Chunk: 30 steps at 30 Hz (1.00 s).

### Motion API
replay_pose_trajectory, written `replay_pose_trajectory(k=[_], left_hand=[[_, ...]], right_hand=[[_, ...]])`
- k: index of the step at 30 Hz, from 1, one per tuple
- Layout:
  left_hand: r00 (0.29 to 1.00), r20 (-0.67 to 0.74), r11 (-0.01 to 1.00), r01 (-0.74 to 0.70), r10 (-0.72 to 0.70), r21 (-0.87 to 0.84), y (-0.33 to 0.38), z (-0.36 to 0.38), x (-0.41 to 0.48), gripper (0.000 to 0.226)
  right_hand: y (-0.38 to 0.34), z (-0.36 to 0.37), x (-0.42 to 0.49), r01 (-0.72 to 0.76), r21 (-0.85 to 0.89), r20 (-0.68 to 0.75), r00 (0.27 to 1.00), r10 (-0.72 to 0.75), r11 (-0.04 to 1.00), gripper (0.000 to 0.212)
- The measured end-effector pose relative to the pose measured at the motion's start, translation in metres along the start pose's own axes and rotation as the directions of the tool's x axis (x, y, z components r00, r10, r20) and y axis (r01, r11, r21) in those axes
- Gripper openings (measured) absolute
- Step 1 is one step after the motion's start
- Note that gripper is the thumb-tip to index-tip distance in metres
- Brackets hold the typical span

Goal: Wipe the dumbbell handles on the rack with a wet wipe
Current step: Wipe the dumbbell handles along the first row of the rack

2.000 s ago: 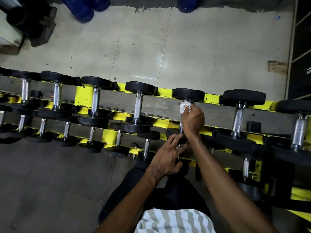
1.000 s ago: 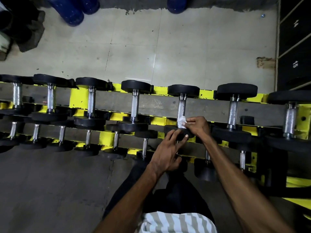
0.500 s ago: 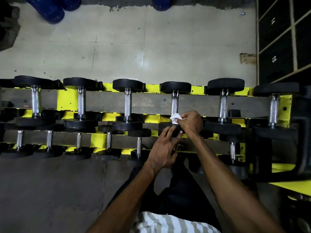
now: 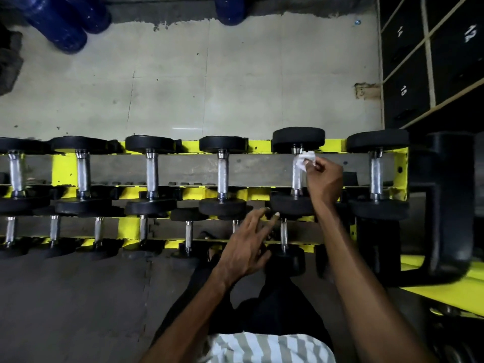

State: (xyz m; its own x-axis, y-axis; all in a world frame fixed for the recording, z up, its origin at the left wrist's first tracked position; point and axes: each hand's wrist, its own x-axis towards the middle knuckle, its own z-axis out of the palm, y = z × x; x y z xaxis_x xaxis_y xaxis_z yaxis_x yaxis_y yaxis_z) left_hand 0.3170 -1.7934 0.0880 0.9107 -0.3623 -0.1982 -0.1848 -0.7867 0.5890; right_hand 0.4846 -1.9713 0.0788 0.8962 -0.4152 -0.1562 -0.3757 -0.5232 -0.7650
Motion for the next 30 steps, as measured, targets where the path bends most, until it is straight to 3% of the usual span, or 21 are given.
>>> replay_pose_trajectory(k=[3,7,12,14,16,17,19,21,23,25,27,30], left_hand=[[0.994,0.085,0.994,-0.072,0.065,0.086,0.035,0.016,0.031,0.101],[0.994,0.103,0.977,-0.059,0.039,0.204,0.050,0.030,0.052,0.102],[0.992,0.095,0.976,-0.096,0.078,0.196,0.042,0.035,0.055,0.092],[0.993,0.088,0.977,-0.092,0.076,0.192,0.042,0.035,0.055,0.093],[0.994,0.090,0.976,-0.085,0.068,0.199,0.044,0.033,0.056,0.097],[0.994,0.094,0.978,-0.080,0.063,0.192,0.044,0.032,0.058,0.099],[0.992,0.116,0.983,-0.065,0.046,0.170,0.045,0.030,0.059,0.100],[0.990,0.134,0.983,-0.057,0.034,0.175,0.046,0.029,0.060,0.099],[0.990,0.136,0.982,-0.054,0.029,0.181,0.047,0.029,0.062,0.100],[0.991,0.133,0.982,-0.049,0.025,0.181,0.048,0.028,0.062,0.102],[0.992,0.126,0.982,-0.050,0.028,0.181,0.048,0.026,0.062,0.102],[0.994,0.108,0.984,-0.046,0.027,0.174,0.049,0.026,0.062,0.102]], right_hand=[[0.004,0.002,0.025,-0.035,-0.094,-0.010,0.999,0.035,0.995,0.019],[-0.012,0.029,0.025,-0.038,-0.215,0.106,0.992,0.062,0.976,0.023],[-0.026,0.044,0.015,0.018,-0.334,0.139,0.990,0.031,0.942,0.030],[-0.026,0.041,0.025,-0.039,-0.319,0.212,0.971,0.112,0.947,0.034],[-0.022,0.038,0.045,-0.242,-0.176,0.327,0.900,0.288,0.954,0.041],[-0.018,0.036,0.057,-0.396,-0.015,0.431,0.826,0.363,0.918,0.042],[-0.006,0.033,0.071,-0.655,0.287,0.641,0.673,0.368,0.699,0.041],[0.005,0.035,0.074,-0.795,0.357,0.751,0.556,0.356,0.489,0.046],[0.009,0.038,0.075,-0.858,0.314,0.801,0.470,0.372,0.407,0.053],[0.013,0.042,0.078,-0.848,0.325,0.787,0.488,0.377,0.419,0.051],[0.015,0.047,0.082,-0.796,0.348,0.724,0.564,0.398,0.495,0.047],[0.022,0.043,0.078,-0.576,0.246,0.510,0.760,0.402,0.779,0.027]])
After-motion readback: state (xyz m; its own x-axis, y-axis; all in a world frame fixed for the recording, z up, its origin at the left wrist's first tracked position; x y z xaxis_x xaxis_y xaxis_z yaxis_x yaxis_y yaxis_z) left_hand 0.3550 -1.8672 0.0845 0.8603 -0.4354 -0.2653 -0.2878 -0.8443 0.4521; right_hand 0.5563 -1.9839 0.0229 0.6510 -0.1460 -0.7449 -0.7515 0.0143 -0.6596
